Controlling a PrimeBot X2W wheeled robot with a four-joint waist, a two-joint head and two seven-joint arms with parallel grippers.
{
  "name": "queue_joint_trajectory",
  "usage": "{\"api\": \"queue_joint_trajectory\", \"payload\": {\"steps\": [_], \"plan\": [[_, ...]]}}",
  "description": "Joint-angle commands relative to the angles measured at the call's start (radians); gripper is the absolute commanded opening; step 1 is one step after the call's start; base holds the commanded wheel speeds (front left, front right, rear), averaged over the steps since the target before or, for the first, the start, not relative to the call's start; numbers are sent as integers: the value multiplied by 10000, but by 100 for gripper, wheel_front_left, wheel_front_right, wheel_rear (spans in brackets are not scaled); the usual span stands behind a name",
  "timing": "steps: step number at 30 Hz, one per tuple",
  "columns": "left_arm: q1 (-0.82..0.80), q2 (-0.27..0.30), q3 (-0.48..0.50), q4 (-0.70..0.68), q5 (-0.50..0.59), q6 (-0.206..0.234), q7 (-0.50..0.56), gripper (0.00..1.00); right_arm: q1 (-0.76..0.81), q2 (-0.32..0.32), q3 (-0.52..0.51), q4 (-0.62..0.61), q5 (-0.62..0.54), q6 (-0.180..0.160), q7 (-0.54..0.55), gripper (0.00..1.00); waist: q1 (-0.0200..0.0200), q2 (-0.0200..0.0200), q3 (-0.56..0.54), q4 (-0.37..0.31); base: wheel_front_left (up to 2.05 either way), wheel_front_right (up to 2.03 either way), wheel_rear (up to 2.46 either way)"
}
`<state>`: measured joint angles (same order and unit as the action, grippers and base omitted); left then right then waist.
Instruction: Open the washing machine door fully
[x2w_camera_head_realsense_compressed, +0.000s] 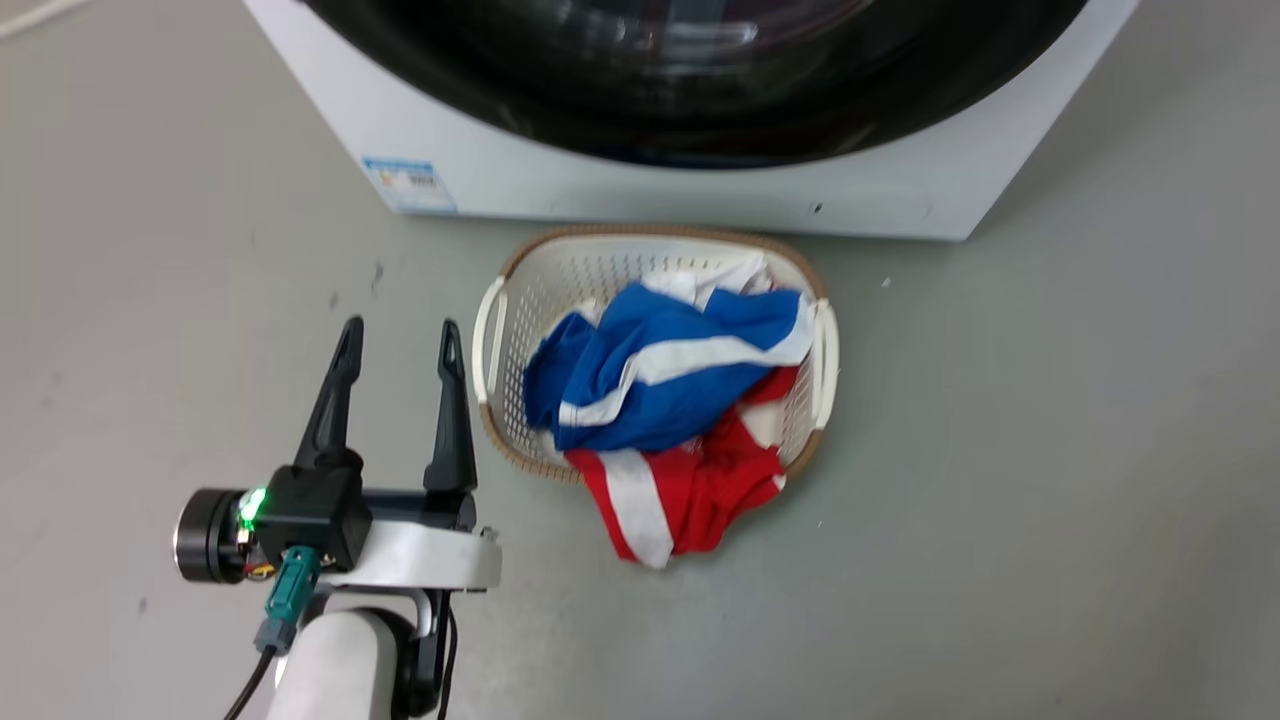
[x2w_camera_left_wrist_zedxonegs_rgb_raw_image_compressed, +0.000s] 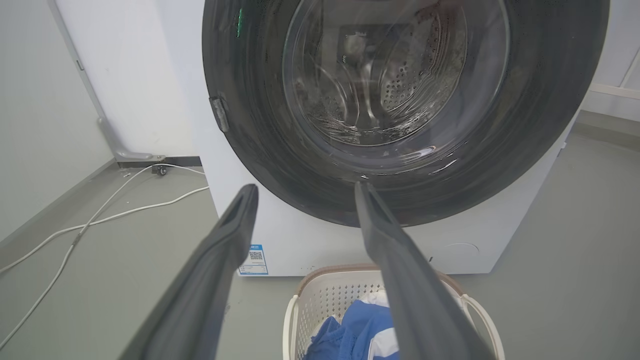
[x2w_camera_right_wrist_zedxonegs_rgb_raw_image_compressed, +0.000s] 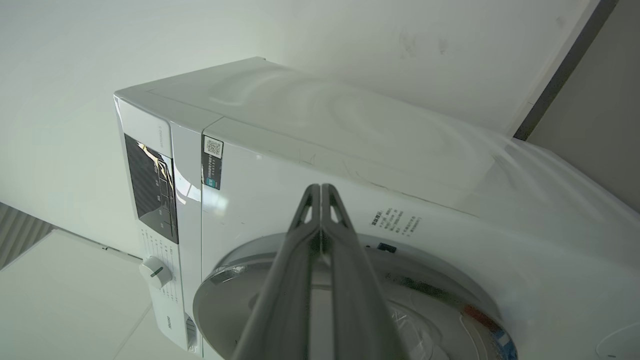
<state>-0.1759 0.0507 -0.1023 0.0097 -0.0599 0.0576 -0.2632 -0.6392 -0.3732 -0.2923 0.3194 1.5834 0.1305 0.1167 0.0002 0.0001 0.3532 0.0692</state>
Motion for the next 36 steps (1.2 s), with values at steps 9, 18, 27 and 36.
{"api": "queue_joint_trajectory", "payload": {"steps": [9,18,27,36], "plan": [[-751,-5,-160,-374,-92,206,-24,100,-2915,-968,1418,1125,-719,4,1251,0,-2,-1,1754,680,0,0,0],[-944,-5,-258,-466,-240,351,-24,100,-4548,-1244,2590,2121,-1522,4,1948,0,-2,-1,2313,948,0,0,0],[-1049,-2,-376,-481,-363,451,-24,100,-5298,-1116,3487,2512,-1845,14,2758,0,-2,-1,2567,1105,0,0,0],[-826,-3,-284,-321,-245,413,-26,100,-4108,-789,4016,1851,-1372,17,3517,0,-2,-1,2088,835,0,0,0]]}}
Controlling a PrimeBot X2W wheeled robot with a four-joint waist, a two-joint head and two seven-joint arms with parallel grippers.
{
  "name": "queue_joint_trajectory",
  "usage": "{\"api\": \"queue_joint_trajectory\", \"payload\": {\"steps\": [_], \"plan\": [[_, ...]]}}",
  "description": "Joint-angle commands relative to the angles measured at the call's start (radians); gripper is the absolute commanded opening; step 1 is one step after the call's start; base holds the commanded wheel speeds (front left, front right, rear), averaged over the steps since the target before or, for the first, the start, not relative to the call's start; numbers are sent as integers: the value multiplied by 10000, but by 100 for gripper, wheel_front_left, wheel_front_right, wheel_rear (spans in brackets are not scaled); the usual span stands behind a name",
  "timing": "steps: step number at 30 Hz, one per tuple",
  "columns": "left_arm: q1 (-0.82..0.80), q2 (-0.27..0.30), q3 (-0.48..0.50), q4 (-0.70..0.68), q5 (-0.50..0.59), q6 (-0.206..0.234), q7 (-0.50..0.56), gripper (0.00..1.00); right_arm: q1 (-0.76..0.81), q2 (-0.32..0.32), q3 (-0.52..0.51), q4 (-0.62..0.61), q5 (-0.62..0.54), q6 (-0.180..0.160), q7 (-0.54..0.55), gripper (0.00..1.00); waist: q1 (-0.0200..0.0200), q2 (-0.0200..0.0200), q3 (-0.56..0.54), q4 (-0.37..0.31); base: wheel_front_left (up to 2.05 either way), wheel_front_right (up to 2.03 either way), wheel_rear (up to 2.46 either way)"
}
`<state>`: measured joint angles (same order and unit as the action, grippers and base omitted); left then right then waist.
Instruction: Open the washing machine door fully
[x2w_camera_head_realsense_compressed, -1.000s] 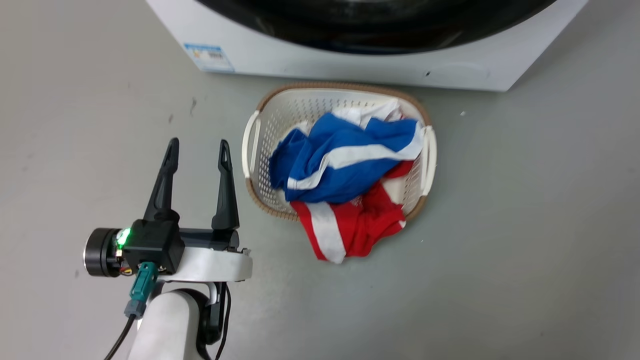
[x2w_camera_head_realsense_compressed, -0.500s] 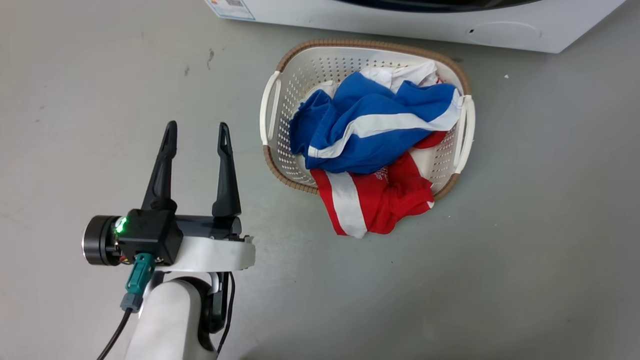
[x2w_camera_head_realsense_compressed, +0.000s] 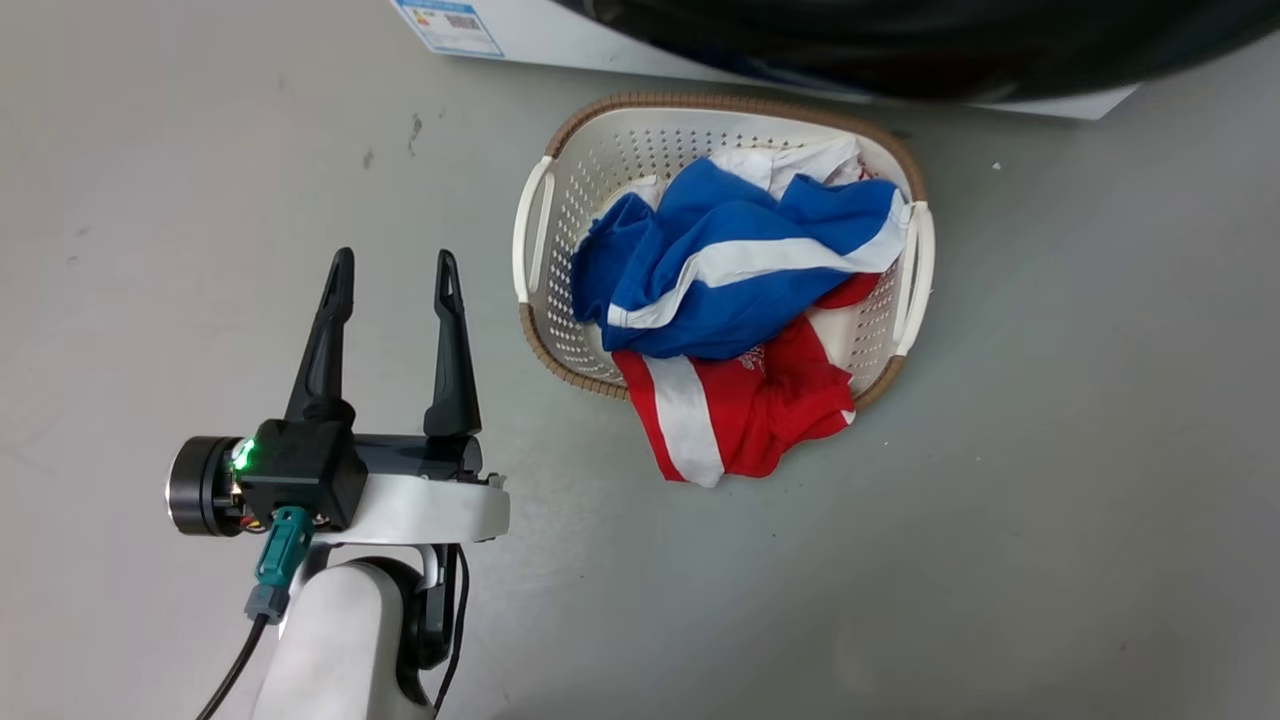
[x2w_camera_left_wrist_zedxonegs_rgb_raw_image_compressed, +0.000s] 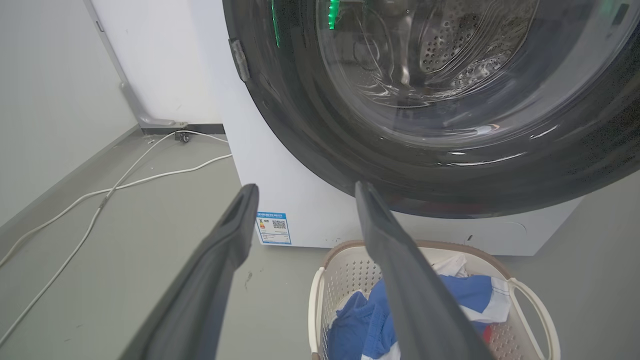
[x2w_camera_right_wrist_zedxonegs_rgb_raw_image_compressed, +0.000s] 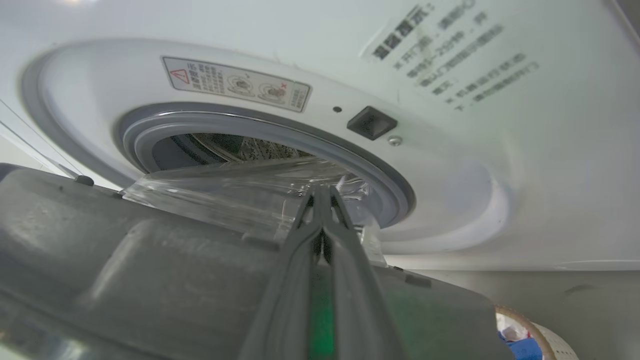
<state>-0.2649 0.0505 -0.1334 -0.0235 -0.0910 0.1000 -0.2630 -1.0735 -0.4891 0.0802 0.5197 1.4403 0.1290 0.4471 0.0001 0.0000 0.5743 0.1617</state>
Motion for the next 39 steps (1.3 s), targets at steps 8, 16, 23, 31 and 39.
{"api": "queue_joint_trajectory", "payload": {"steps": [8,16,23,31,39], "plan": [[382,-1,358,56,313,-161,-26,100,2030,614,446,-1729,685,30,351,0,-1,0,-747,-532,0,0,0],[720,0,397,141,350,-212,-26,100,4035,1049,802,-3464,1105,30,357,0,-1,0,-1457,-643,0,0,0],[936,0,479,200,407,-270,-26,100,5421,1260,1145,-4508,1121,29,276,0,-1,0,-1840,-677,0,0,0],[1183,0,517,322,425,-308,-26,100,7014,1636,1765,-5761,1122,29,119,0,-1,0,-2356,-651,0,0,0],[1595,0,552,418,434,-304,-26,100,8621,2075,3040,-6615,907,31,26,0,-1,0,-3052,-587,0,0,0]]}}
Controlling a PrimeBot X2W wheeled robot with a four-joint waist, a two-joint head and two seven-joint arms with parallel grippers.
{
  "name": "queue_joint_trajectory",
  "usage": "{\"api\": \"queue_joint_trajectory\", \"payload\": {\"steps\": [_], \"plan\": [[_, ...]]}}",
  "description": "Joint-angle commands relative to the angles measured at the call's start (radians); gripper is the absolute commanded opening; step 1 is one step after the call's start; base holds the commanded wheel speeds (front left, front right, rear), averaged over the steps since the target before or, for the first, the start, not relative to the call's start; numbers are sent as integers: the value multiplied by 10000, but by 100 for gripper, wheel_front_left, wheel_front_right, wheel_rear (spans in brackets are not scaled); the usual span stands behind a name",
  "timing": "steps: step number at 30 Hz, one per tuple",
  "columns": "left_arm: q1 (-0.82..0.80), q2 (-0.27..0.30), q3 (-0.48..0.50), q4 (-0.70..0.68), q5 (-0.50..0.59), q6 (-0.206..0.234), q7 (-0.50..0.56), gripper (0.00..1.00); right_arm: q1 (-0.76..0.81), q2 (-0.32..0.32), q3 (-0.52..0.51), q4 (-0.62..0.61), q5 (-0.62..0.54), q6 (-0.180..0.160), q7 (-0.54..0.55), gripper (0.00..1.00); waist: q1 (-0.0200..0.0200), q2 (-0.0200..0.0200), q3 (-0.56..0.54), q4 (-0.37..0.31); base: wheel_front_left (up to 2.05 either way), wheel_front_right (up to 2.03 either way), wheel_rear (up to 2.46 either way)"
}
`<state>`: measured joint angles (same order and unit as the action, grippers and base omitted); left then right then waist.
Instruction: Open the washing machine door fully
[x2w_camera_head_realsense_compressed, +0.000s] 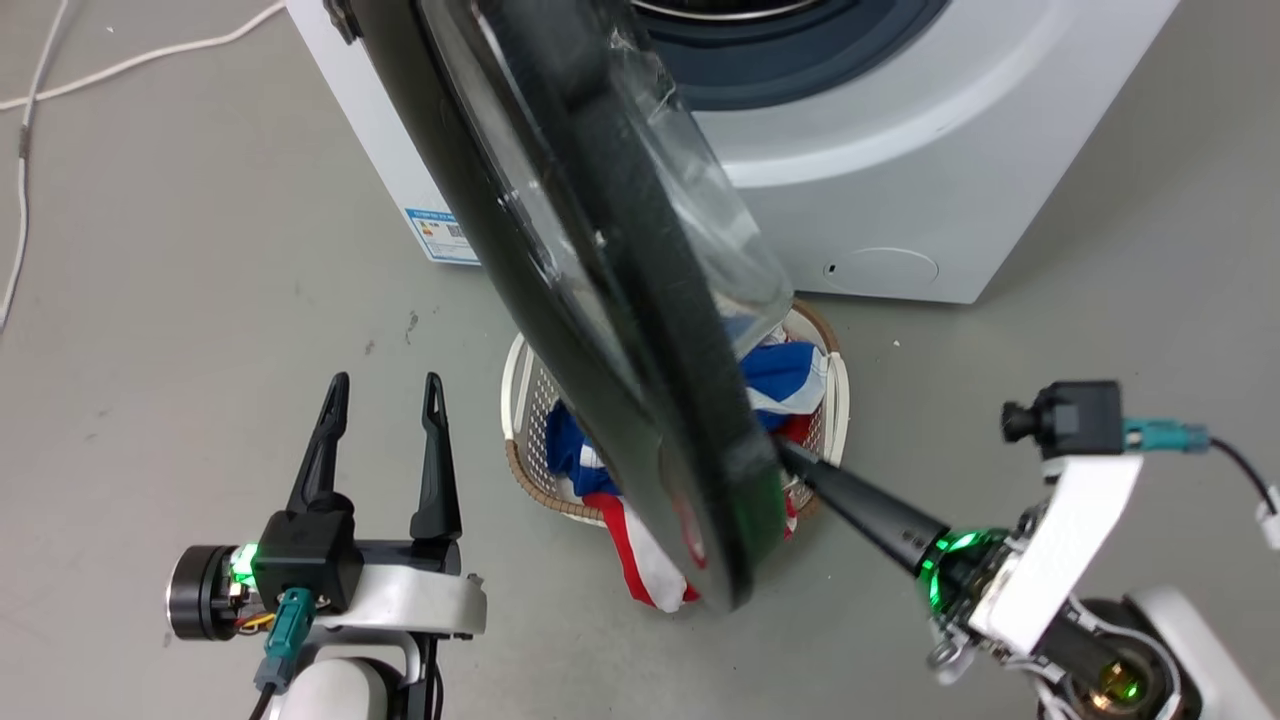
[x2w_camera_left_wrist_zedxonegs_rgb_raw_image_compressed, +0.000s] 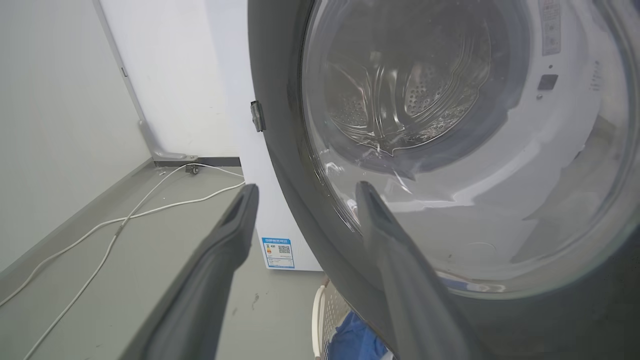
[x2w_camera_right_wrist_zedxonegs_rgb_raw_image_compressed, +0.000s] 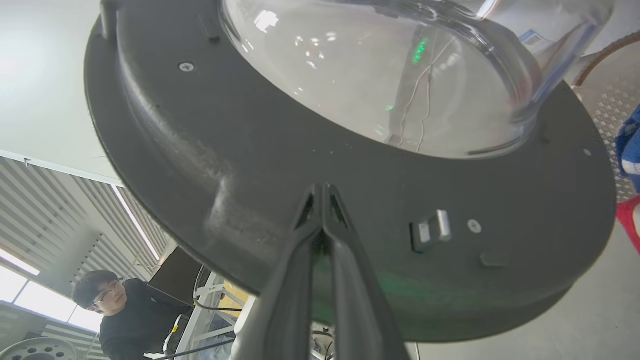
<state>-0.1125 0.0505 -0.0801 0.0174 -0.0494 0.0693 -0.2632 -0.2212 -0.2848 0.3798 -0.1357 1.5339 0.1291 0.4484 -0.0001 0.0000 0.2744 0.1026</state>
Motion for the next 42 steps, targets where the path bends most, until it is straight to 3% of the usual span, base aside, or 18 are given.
{"api": "queue_joint_trajectory", "payload": {"steps": [1,15,20,25,27,28,35,39,42], "plan": [[112,-1,21,21,18,-2,-26,100,209,88,152,-54,-1,29,-15,0,1,0,-113,9,0,0,0],[476,0,151,175,9,-42,-26,100,809,779,1659,633,-83,27,-155,0,1,0,-701,83,0,0,0],[684,0,205,254,26,-16,-24,100,988,700,1404,917,-59,27,-720,0,1,0,-1031,20,0,0,0],[970,0,331,281,90,-59,-26,100,1270,562,580,622,-279,26,-2069,0,1,0,-1444,-125,0,0,0],[1091,-1,359,290,98,-77,-26,100,1375,542,226,437,-395,27,-2733,56,1,0,-1602,-181,0,0,0],[1149,0,380,299,87,-74,-24,100,1400,497,51,333,-536,27,-3090,100,1,0,-1679,-212,0,0,0],[1470,0,502,314,113,-132,-24,100,1704,211,-899,-149,-1843,27,-6119,100,1,0,-2124,-384,0,0,0],[1590,0,573,266,125,-151,-26,100,1810,142,-1626,56,-3807,26,-7100,100,1,0,-2247,-446,0,0,0],[1663,-3,634,234,156,-163,-24,100,1886,635,-2780,-166,-6156,27,-7124,100,1,0,-2285,-499,0,0,0]]}}
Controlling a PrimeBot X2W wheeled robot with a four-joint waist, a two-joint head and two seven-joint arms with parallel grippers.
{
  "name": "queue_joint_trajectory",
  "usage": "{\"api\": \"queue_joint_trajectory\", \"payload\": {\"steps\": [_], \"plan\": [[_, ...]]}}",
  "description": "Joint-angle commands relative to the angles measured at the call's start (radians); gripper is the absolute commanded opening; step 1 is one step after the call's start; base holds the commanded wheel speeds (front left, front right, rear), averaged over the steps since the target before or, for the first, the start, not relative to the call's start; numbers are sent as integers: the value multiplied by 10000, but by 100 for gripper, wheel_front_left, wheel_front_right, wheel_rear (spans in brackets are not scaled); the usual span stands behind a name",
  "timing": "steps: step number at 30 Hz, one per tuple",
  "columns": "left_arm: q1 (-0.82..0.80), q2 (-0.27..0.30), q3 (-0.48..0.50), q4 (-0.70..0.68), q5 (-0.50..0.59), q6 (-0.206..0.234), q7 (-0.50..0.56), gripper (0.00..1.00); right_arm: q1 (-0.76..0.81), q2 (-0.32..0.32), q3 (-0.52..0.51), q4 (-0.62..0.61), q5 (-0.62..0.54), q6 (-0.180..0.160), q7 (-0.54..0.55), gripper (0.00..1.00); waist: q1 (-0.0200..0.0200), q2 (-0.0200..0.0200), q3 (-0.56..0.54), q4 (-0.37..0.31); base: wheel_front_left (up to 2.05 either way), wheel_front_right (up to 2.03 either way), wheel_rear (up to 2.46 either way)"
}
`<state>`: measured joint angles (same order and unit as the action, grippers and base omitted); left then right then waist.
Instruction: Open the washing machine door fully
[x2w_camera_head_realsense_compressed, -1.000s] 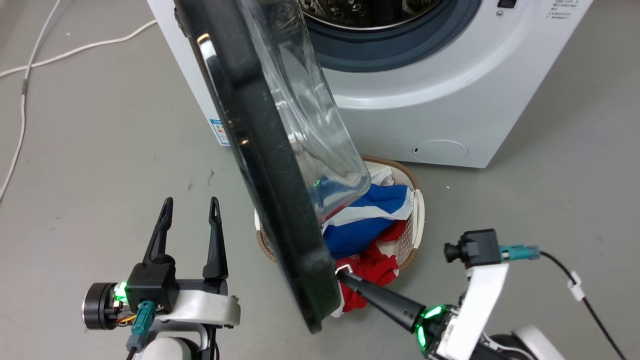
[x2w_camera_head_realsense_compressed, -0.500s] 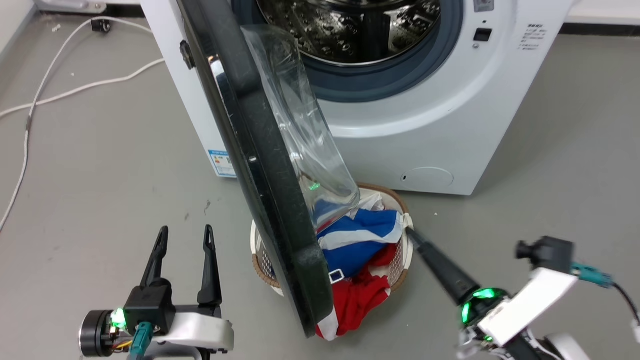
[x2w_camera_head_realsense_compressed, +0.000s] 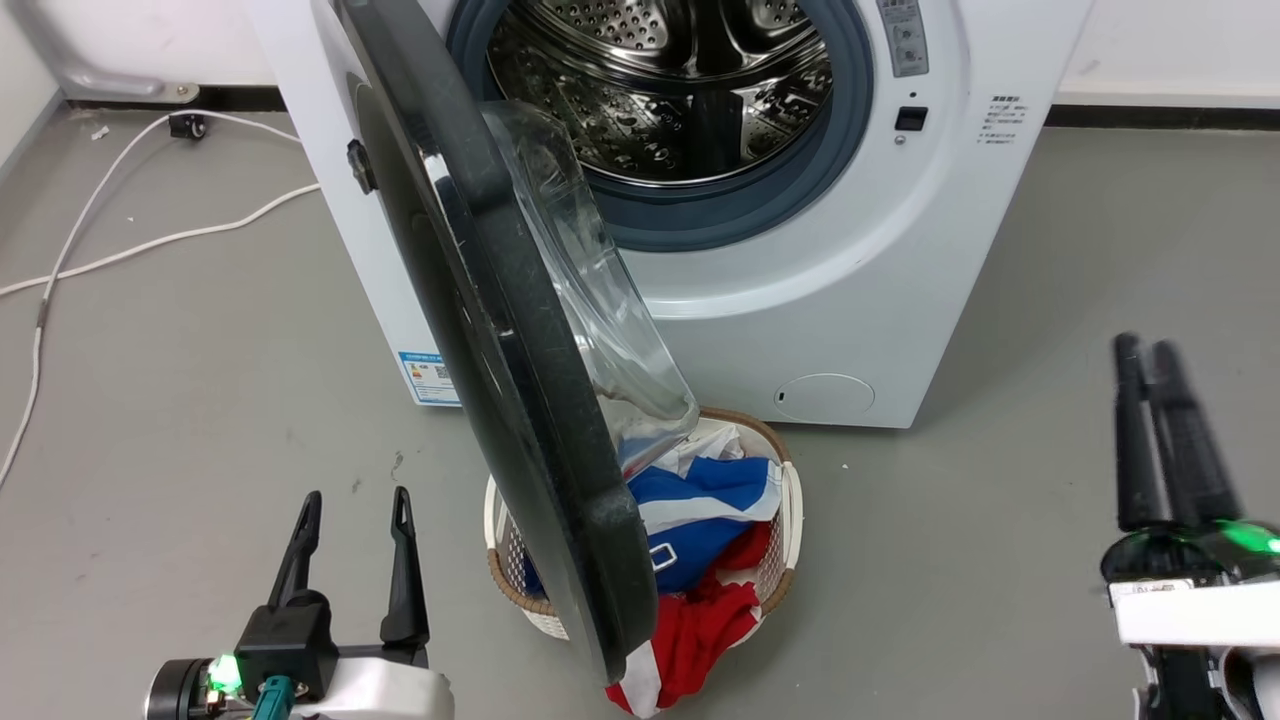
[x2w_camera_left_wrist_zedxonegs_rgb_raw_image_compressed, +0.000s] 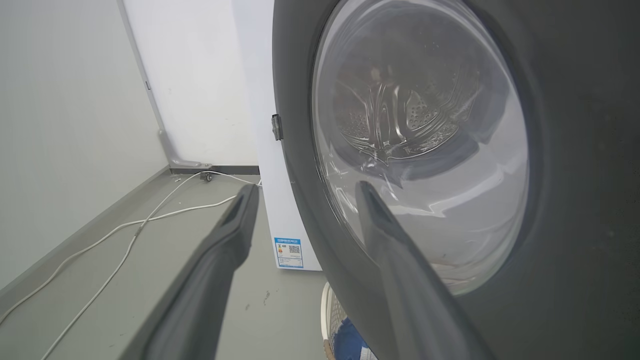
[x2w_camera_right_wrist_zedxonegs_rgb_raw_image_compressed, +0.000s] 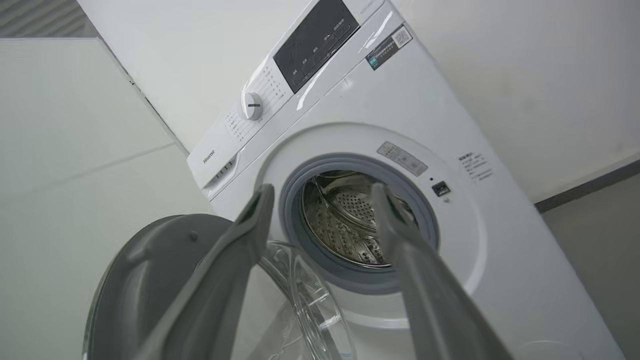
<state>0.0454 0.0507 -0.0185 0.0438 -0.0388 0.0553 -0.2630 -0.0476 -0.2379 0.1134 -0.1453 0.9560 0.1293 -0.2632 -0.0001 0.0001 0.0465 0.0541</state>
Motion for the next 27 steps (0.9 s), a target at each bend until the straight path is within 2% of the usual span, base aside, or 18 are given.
{"api": "queue_joint_trajectory", "payload": {"steps": [1,6,9,11,17,27], "plan": [[100,-2,32,-40,50,-24,-28,100,222,309,-400,-145,-1189,24,-8,100,1,-1,-13,-21,0,0,0],[145,-2,44,-60,51,-6,-26,100,527,836,-1153,-418,-5138,24,-16,100,1,-1,-43,-39,0,0,0],[165,-3,36,-43,44,24,-26,100,803,1143,-1458,-150,-6677,13,-17,100,1,-1,-75,-48,0,0,0],[162,-2,21,-36,39,38,-28,100,927,1360,-1656,81,-7256,15,-19,100,1,-1,-93,-47,0,0,0],[168,-2,-11,-26,18,49,-28,100,1348,1672,-1926,847,-8255,13,-18,100,1,-1,-124,-30,0,0,0],[263,-2,-7,28,-32,78,-27,100,1999,1881,-1894,1368,-8476,13,-19,100,1,-1,-252,-53,0,0,0]]}}
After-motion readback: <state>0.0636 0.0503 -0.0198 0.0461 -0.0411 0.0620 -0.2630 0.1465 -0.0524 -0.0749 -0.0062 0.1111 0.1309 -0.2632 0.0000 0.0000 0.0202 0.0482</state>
